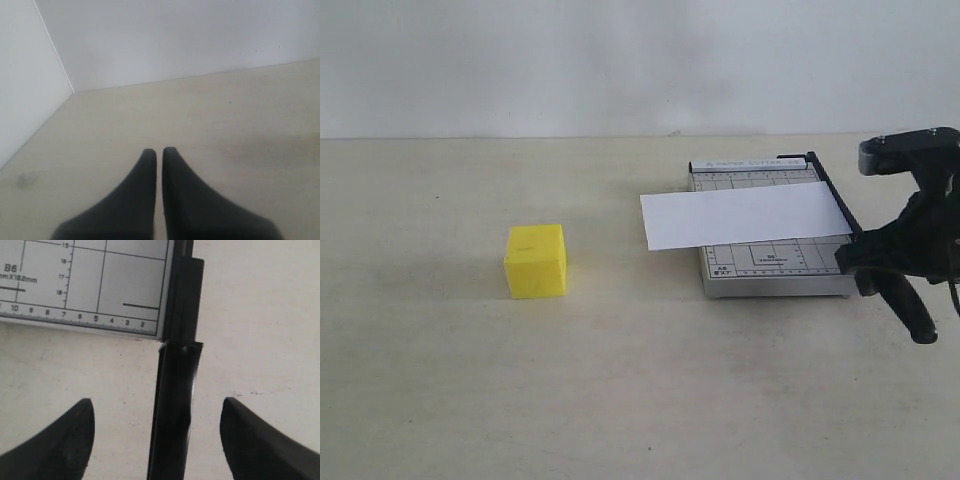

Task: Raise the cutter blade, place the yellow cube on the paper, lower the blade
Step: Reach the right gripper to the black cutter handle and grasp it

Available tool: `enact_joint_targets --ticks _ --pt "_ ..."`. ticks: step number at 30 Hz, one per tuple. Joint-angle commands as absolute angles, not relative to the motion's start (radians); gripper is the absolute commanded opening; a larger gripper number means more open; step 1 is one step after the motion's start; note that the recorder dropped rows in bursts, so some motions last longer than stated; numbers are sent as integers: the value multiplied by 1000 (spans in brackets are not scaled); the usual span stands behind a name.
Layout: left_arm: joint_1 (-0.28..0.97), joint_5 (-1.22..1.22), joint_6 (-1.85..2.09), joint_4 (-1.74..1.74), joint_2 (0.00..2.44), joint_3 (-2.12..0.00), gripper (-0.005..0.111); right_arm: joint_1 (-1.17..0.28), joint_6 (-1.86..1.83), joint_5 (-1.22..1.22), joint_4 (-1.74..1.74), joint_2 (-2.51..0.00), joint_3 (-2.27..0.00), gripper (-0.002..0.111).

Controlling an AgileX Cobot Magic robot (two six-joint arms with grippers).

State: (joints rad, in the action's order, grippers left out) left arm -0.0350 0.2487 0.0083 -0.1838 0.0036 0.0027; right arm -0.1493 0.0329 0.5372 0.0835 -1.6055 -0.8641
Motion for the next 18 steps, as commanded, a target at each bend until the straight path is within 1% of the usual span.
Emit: enact_joint_targets --ticks 1,16,18 --pt "-38 236 0 -180 0 0 4 -150 79 520 171 -1638 -869 68" --pt "-38 236 0 -180 0 0 4 -150 81 515 175 -1722 -869 67" --pt "-38 236 0 -180 0 0 4 -150 81 515 175 -1722 -869 62"
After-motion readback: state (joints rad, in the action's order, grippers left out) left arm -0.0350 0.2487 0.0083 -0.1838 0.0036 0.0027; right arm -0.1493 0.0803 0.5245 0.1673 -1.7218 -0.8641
